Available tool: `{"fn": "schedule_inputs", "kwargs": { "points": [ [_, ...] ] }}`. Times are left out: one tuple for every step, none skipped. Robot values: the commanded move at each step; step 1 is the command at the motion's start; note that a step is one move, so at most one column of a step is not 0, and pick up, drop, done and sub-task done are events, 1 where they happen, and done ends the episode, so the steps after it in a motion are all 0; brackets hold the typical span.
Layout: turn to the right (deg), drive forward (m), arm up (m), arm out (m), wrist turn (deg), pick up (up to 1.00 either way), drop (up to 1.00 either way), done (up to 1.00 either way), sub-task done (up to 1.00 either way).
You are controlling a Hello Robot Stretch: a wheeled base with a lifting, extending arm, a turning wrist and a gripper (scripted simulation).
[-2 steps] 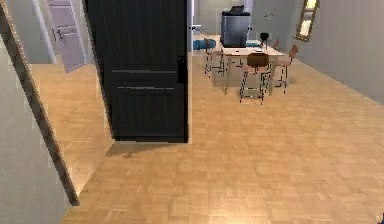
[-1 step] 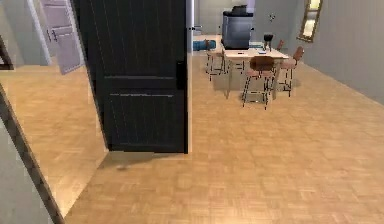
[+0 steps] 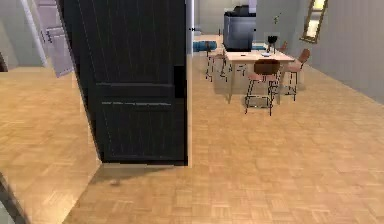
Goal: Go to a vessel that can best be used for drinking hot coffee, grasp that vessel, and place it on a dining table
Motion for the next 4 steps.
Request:
{"fn": "schedule_inputs", "kwargs": {
  "points": [
    [21.0,0.00,0.00,0.00,0.0,0.00,0.00,0.00,0.00],
    [0.0,1.00,0.00,0.00,0.0,0.00,0.00,0.00,0.00],
    [9.0,0.00,0.00,0.00,0.0,0.00,0.00,0.00,0.00],
    [0.0,0.25,0.00,0.00,0.0,0.00,0.00,0.00,0.00]
  ]
}}
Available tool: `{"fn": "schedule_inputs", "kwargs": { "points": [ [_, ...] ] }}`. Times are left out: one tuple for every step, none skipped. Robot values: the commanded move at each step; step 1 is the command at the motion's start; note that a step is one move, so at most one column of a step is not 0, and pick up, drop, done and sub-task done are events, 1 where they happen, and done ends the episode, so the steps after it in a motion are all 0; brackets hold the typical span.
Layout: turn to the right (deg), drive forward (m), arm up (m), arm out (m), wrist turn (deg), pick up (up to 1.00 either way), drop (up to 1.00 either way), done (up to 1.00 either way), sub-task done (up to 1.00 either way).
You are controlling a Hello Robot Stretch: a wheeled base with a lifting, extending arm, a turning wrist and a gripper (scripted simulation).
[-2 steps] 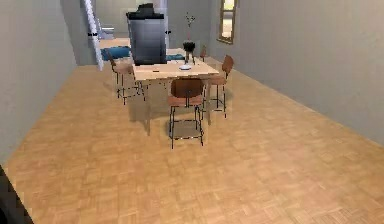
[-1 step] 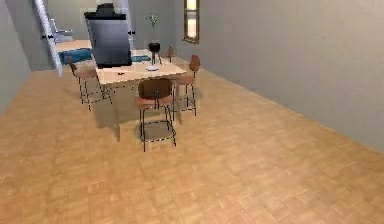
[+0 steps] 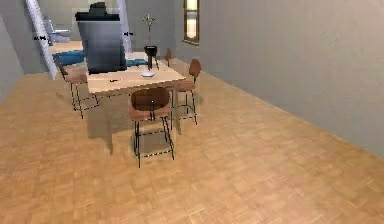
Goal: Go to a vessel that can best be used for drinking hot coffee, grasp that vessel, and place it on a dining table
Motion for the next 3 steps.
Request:
{"fn": "schedule_inputs", "kwargs": {
  "points": [
    [-24.0,0.00,0.00,0.00,0.0,0.00,0.00,0.00,0.00],
    [-3.0,0.00,0.00,0.00,0.0,0.00,0.00,0.00,0.00],
    [0.0,1.00,0.00,0.00,0.0,0.00,0.00,0.00,0.00]
  ]
}}
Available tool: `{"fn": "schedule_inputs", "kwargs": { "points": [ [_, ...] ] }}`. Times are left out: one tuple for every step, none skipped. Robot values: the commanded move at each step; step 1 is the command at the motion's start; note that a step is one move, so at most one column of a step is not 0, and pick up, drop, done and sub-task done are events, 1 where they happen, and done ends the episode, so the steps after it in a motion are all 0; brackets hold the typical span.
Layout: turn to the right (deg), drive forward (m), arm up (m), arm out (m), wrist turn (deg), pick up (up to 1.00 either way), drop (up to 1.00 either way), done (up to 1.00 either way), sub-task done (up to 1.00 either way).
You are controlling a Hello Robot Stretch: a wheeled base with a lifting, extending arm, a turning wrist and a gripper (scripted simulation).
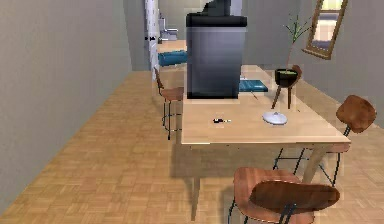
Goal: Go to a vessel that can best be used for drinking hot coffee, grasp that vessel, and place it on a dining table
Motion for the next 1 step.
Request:
{"fn": "schedule_inputs", "kwargs": {
  "points": [
    [0.0,0.05,0.00,0.00,0.0,0.00,0.00,0.00,0.00]
  ]
}}
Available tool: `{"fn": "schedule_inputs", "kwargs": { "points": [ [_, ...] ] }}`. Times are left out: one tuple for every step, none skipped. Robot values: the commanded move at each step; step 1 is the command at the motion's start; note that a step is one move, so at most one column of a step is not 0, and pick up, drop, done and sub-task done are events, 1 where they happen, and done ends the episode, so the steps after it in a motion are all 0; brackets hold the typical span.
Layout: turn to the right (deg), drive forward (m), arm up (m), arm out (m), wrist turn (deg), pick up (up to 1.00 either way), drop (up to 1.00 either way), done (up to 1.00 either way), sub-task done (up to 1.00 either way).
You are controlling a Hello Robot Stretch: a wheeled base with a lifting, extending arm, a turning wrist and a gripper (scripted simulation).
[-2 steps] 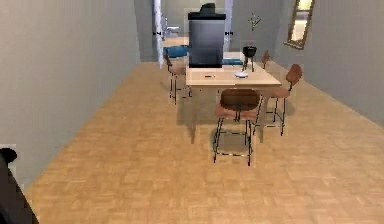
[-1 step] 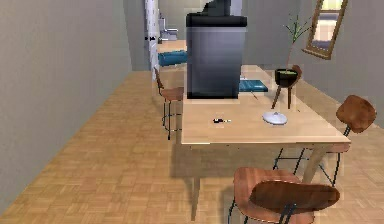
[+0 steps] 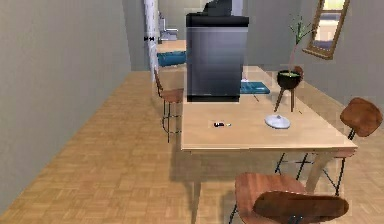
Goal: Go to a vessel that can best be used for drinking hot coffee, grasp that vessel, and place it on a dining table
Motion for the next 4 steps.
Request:
{"fn": "schedule_inputs", "kwargs": {
  "points": [
    [-27.0,0.00,0.00,0.00,0.0,0.00,0.00,0.00,0.00],
    [0.0,1.00,0.00,0.00,0.0,0.00,0.00,0.00,0.00],
    [-6.0,0.00,0.00,0.00,0.0,0.00,0.00,0.00,0.00],
    [0.0,0.60,0.00,0.00,0.0,0.00,0.00,0.00,0.00]
  ]
}}
